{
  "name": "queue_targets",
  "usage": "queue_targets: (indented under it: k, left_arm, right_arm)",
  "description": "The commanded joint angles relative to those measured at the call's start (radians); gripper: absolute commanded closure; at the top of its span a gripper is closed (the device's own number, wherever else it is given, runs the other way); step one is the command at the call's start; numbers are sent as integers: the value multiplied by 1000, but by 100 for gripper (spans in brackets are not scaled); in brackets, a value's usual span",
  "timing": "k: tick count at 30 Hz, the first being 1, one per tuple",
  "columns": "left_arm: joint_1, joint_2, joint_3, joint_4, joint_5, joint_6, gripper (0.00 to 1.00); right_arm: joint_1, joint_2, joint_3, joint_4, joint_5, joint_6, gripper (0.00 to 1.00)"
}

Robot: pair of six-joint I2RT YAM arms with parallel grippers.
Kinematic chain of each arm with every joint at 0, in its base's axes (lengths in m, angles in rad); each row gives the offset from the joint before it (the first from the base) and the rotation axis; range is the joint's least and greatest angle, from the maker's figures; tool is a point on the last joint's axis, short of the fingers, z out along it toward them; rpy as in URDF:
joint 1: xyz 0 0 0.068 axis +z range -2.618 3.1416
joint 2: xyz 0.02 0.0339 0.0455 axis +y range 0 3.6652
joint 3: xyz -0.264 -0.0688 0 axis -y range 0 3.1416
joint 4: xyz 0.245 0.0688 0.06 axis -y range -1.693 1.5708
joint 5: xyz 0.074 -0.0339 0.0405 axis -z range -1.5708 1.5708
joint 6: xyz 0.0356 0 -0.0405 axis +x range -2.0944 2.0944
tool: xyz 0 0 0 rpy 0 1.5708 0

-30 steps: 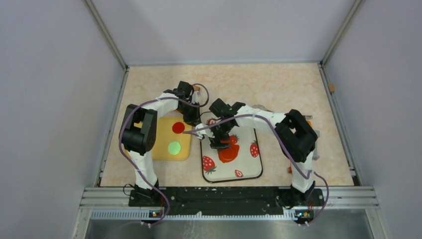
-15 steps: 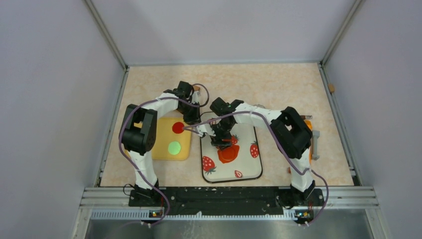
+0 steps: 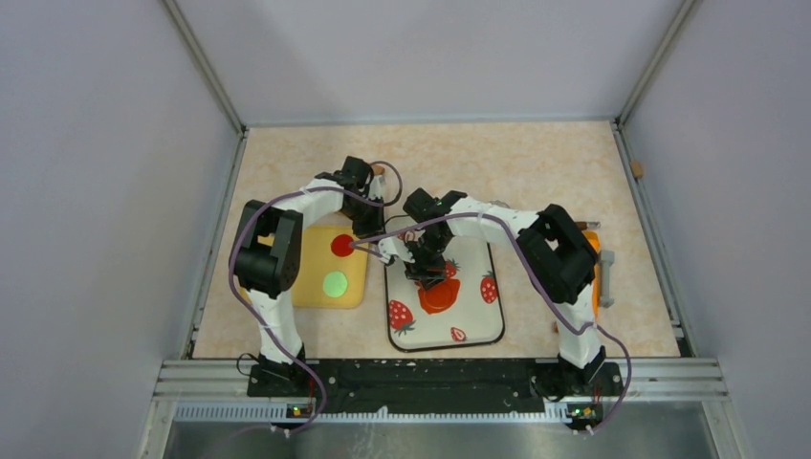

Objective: Roll out the dumpling wrappers from the dough

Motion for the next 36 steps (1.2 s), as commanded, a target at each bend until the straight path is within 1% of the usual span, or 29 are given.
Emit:
queue_targets:
  k: [1,4,13,15,19,22,24,26,31,36]
  left_arm:
    - [0,-10,17,16,-4,10,100]
    - [0,-7,17,15,-5,10,100]
    - [0,-4,19,17,-14,10,100]
    - [1,-4,19,17,-16,10,100]
    - [0,-5,14,17,-18,10,100]
    - [0,-7,11,18,-19,10,100]
    - [0,-5,10,18,-19,10,100]
    - [0,-4,13,18,-17,10,100]
    - [0,2,15,18,-16,10,100]
    - [0,7,18,18,-20,7,100]
  right_arm:
    - [15,-12,-18,-33,-19,24,49]
    - [15,-12,-16,-28,-26,31,50]
    - [36,-12,-8,-72,-68,21,59]
    - [42,-15,-21,-35,-40,47,65]
    - [44,-44,-68,80,24,92,65]
    - [47,-74,-93,158,72,118,72]
    - [47,-85,-106,202,96,133,73]
    - [51,-92,-119,240,131,153,77]
    - [56,-92,-121,231,137,153,85]
    - [55,-133,-125,185,86,149,88]
